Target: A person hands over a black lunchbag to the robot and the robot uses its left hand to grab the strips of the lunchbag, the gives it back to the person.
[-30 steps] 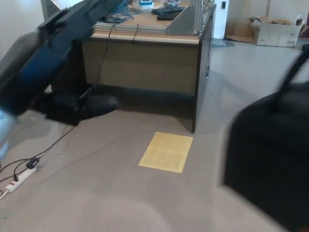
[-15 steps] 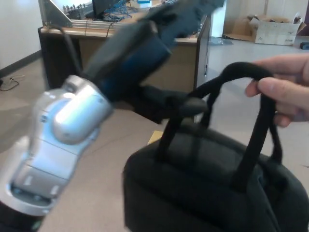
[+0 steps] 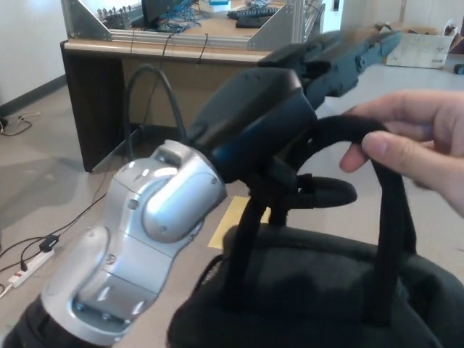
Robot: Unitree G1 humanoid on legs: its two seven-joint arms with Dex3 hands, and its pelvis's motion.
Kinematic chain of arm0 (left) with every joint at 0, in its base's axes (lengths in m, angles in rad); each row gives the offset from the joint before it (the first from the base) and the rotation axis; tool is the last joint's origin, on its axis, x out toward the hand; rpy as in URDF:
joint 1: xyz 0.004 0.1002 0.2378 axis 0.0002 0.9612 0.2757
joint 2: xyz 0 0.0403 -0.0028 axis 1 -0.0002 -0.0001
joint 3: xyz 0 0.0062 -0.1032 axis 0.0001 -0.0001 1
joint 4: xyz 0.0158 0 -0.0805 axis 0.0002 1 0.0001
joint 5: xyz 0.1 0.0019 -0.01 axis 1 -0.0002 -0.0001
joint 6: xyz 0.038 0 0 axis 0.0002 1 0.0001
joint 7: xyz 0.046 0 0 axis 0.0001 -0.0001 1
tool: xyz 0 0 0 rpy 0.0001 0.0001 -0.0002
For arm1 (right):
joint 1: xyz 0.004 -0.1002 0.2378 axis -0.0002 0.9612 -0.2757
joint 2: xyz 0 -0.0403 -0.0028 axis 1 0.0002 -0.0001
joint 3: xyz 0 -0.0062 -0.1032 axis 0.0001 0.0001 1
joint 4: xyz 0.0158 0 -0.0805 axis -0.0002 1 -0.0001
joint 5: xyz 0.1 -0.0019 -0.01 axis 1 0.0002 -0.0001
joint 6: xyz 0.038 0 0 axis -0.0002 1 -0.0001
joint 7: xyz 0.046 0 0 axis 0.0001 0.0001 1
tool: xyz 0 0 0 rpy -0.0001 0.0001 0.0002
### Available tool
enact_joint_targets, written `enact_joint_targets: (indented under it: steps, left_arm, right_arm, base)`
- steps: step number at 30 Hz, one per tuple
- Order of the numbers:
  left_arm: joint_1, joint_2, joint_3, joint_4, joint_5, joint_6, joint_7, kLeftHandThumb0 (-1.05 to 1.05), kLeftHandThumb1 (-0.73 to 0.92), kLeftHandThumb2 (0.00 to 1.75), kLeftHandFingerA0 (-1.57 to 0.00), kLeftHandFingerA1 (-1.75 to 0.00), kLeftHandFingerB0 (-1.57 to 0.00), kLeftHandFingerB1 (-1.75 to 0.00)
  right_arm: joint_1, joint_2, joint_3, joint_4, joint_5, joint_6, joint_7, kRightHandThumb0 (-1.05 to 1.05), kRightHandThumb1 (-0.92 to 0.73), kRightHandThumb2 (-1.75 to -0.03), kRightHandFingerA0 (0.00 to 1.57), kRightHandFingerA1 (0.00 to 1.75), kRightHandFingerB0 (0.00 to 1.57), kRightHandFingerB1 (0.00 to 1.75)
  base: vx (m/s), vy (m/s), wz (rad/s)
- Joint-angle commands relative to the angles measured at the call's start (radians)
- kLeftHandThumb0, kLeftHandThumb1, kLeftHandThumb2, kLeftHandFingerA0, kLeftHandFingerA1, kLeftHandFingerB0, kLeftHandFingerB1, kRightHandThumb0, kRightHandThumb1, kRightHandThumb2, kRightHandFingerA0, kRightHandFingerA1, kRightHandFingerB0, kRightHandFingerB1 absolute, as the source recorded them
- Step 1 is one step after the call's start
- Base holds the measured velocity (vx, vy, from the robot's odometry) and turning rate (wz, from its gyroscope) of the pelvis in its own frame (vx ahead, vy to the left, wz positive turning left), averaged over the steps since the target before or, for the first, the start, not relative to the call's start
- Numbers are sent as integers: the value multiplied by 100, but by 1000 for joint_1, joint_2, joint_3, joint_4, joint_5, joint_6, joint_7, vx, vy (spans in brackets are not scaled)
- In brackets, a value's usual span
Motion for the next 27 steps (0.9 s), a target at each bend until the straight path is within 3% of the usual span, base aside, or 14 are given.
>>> enact_joint_targets:
  steps: [1,3,4,5,8,13,18,19,20,22,23,24,25,27]
  left_arm:
    - [-22,-23,-43,56,144,2,42,-58,43,72,-10,-39,-6,-25]
    - [-24,-43,-58,95,212,-20,127,-45,53,56,-51,-46,-38,-34]
    - [-20,-72,-58,133,241,-40,217,-38,58,57,-63,-94,-58,-82]
    - [-18,-94,-56,159,251,-51,274,-38,58,57,-63,-94,-58,-82]
    - [-24,-154,-40,259,276,-129,488,-24,62,56,-78,-173,-69,-162]
    - [-28,-175,-31,329,286,-202,609,-27,64,58,-85,-175,-62,-168]
    - [-18,-185,-11,366,271,-277,689,-16,65,57,-86,-175,-60,-175]
    - [-16,-185,-7,369,266,-285,692,-15,65,57,-86,-175,-59,-175]
    - [-14,-183,-4,371,266,-293,704,-16,62,56,-87,-175,-62,-170]
    - [-10,-182,1,375,267,-303,723,-16,61,57,-87,-175,-64,-167]
    - [-5,-185,6,377,262,-304,733,-18,61,56,-85,-175,-62,-170]
    - [-1,-187,9,377,263,-300,740,-18,61,56,-85,-175,-62,-170]
    - [2,-185,19,379,263,-314,766,-13,60,54,-84,-175,-60,-175]
    - [4,-183,29,384,262,-331,790,-11,60,54,-83,-175,-60,-175]
  right_arm:
    - [-8,-19,1,9,-7,-15,-14,-55,-60,-98,48,60,34,52]
    - [-8,-17,-1,9,-6,-11,-13,-56,-61,-98,49,60,35,52]
    - [-9,-16,-1,7,-5,-9,-12,-56,-61,-98,49,60,35,52]
    - [-10,-17,0,5,-8,-7,-13,-56,-61,-98,49,60,35,52]
    - [-22,-13,-2,1,-4,4,-8,-54,-60,-97,51,61,38,53]
    - [-28,-16,-8,2,7,-2,9,-54,-72,-61,54,45,51,42]
    - [-33,-16,-9,0,11,4,20,-55,-72,-62,55,46,51,43]
    - [-32,-17,-8,-1,8,3,18,-56,-60,-99,53,62,40,54]
    - [-32,-18,-7,3,6,1,16,-58,-73,-62,56,46,52,42]
    - [-32,-18,-5,11,3,-3,11,-57,-73,-62,55,45,52,42]
    - [-29,-18,-4,12,1,-1,10,-60,-63,-98,50,59,43,54]
    - [-27,-17,-5,12,3,2,12,-60,-63,-98,50,59,43,54]
    - [-24,-18,-5,11,4,0,15,-56,-73,-62,54,44,53,42]
    - [-21,-19,-6,12,6,0,18,-55,-73,-62,54,44,53,43]
  base:
    - [0,0,0]
    - [0,0,0]
    - [0,0,0]
    - [0,0,0]
    - [0,0,0]
    - [0,0,0]
    - [0,0,0]
    - [0,0,0]
    - [0,0,0]
    - [0,0,0]
    - [0,0,0]
    - [0,0,0]
    - [0,0,0]
    - [0,0,0]
